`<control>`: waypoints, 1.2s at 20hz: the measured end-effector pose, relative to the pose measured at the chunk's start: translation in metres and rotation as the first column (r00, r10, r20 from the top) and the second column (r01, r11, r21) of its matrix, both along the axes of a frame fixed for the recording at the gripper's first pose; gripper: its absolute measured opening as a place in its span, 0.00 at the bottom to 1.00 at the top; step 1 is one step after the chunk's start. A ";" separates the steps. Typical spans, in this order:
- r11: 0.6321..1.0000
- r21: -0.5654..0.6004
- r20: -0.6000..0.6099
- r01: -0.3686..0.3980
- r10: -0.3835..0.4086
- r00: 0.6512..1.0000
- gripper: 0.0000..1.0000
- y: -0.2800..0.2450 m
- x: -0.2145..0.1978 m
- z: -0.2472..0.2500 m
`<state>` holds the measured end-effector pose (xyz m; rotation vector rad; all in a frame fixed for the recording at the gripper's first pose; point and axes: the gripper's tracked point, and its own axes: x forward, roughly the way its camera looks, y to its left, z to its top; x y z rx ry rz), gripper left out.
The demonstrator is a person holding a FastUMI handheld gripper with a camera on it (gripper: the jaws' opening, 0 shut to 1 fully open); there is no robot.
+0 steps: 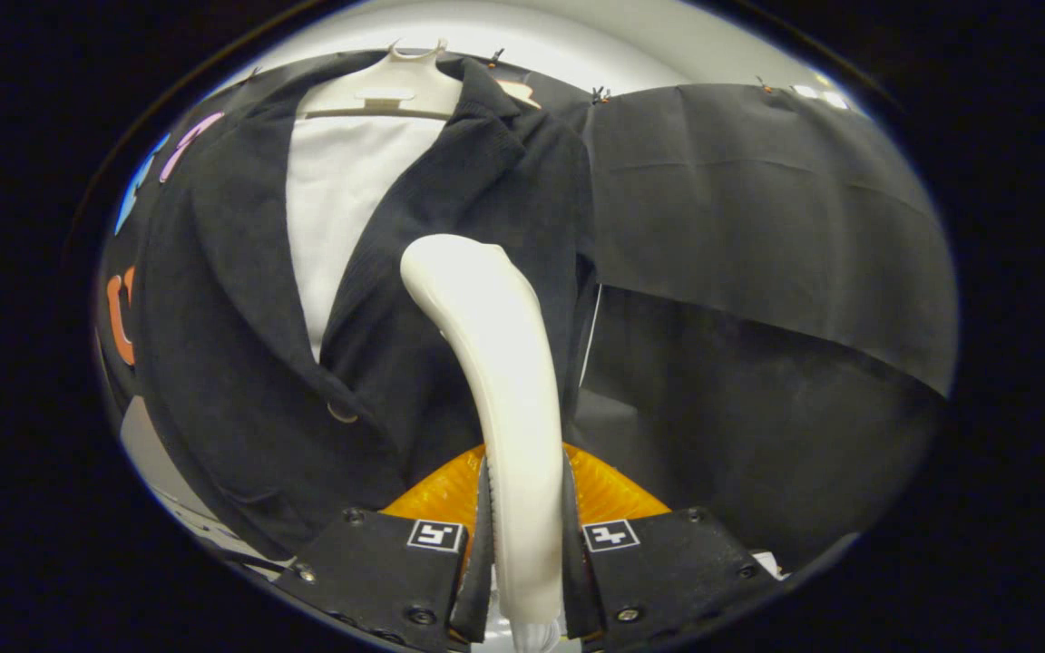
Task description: Iron the clothes twice with a garment steamer, once on the left side and once on the right side.
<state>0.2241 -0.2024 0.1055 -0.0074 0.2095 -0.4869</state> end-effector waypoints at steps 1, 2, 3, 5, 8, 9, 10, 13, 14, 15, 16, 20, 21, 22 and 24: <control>1.000 -0.012 -0.008 0.002 -0.002 1.000 0.35 0.002 0.001 -0.008; 1.000 -0.022 -0.018 0.003 -0.003 1.000 0.35 0.001 0.003 -0.012; 1.000 -0.023 -0.029 0.001 -0.002 1.000 0.35 0.001 0.006 -0.018; 1.000 -0.015 -0.051 0.004 -0.005 0.999 0.35 0.003 0.005 -0.030; 1.000 -0.022 -0.077 0.007 -0.009 0.997 0.35 0.004 0.001 -0.046; 1.000 -0.014 -0.088 0.004 -0.005 0.996 0.35 0.006 0.000 -0.057; 1.000 -0.005 -0.099 0.002 -0.003 0.995 0.35 0.007 -0.001 -0.065; 1.000 -0.002 -0.130 -0.001 0.001 0.992 0.35 0.010 -0.002 -0.087; 1.000 0.000 -0.137 -0.001 0.001 0.991 0.35 0.011 -0.002 -0.096; 1.000 0.003 -0.144 -0.003 0.003 0.990 0.35 0.012 -0.002 -0.102; 1.000 0.006 -0.151 -0.004 0.005 0.988 0.35 0.013 -0.002 -0.109; 1.000 0.028 -0.176 -0.009 0.014 0.984 0.35 0.017 -0.007 -0.127; 1.000 0.026 -0.181 -0.010 0.014 0.983 0.35 0.019 -0.008 -0.134; 1.000 0.025 -0.188 -0.011 0.016 0.982 0.35 0.018 -0.008 -0.136; 0.999 0.030 -0.207 -0.019 0.025 0.978 0.35 0.020 -0.009 -0.138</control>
